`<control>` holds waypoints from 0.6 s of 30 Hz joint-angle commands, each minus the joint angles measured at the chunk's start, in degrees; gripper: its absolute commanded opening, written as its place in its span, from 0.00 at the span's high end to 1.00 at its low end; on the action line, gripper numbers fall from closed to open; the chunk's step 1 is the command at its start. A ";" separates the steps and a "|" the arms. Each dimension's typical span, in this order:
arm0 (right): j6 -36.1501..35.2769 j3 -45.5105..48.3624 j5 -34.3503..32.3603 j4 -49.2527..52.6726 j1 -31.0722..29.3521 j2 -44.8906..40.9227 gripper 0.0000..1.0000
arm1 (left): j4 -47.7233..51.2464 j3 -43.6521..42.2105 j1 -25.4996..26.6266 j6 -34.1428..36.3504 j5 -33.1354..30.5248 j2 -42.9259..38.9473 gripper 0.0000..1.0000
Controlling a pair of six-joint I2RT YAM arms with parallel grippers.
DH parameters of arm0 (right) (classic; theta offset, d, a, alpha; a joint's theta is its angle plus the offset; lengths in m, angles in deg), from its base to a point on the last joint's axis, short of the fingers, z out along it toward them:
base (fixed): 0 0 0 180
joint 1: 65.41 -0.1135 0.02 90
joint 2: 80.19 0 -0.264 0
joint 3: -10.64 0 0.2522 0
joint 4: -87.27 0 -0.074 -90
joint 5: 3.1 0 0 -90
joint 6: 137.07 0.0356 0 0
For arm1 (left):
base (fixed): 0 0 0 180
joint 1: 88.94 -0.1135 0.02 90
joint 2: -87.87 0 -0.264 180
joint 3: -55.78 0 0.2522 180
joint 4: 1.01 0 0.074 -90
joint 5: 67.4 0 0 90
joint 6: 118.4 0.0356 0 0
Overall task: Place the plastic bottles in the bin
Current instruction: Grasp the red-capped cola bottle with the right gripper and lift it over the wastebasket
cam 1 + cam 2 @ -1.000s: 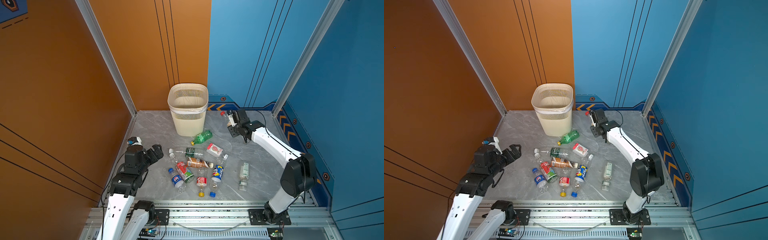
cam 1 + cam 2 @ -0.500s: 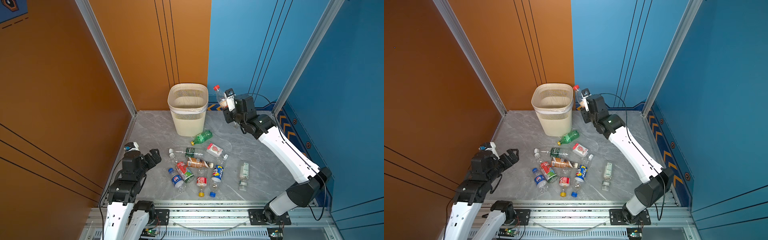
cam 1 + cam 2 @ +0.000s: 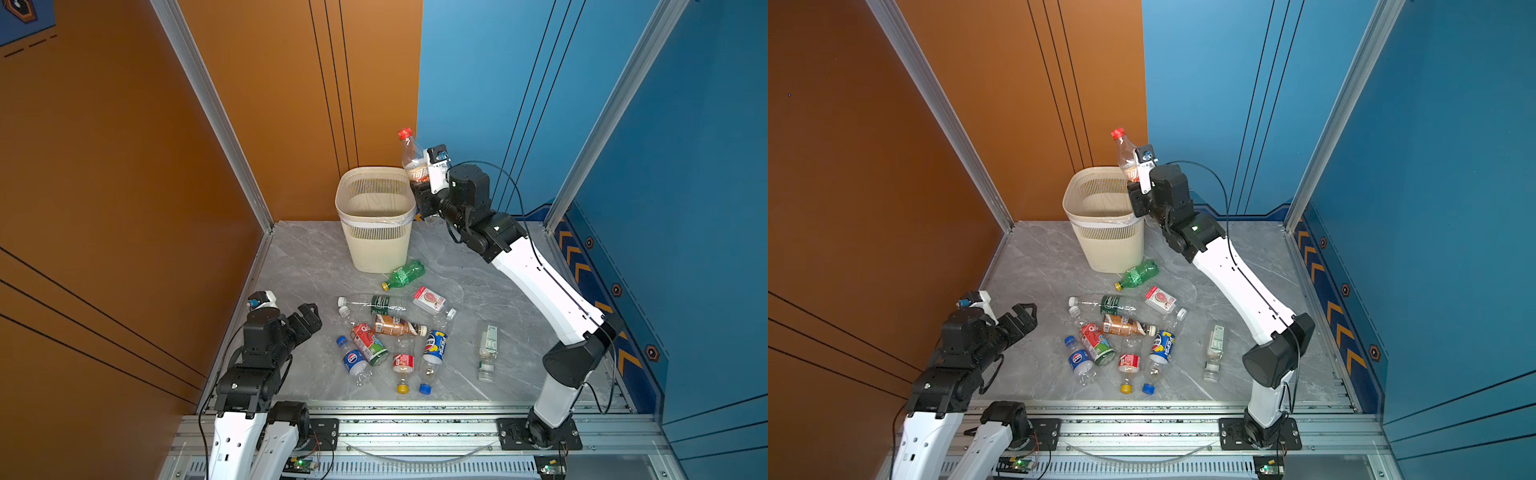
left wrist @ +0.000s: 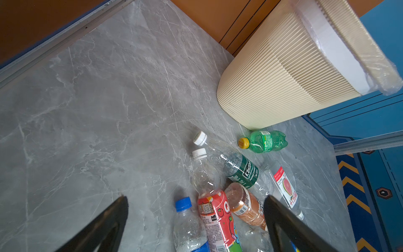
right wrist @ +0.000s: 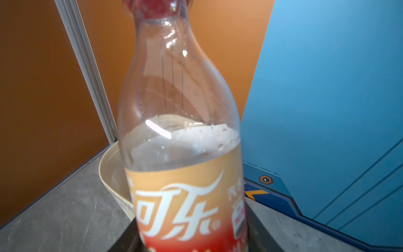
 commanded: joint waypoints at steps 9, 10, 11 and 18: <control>1.21 -13.76 4.14 -9.21 -0.78 12.21 0.46 | 1.86 -2.10 -0.88 -1.29 1.81 -1.21 0.03; 1.20 -14.25 4.15 -9.58 -0.78 12.99 0.46 | 1.92 -2.11 -0.94 -1.19 1.84 -1.15 0.02; 1.08 -14.87 4.15 -9.86 -0.71 13.39 0.46 | 1.93 -2.18 -1.03 -1.17 1.88 -1.13 0.02; 0.05 -20.17 5.02 -7.93 -0.42 20.67 0.45 | 1.91 -2.79 -1.31 -1.30 2.41 -0.78 0.02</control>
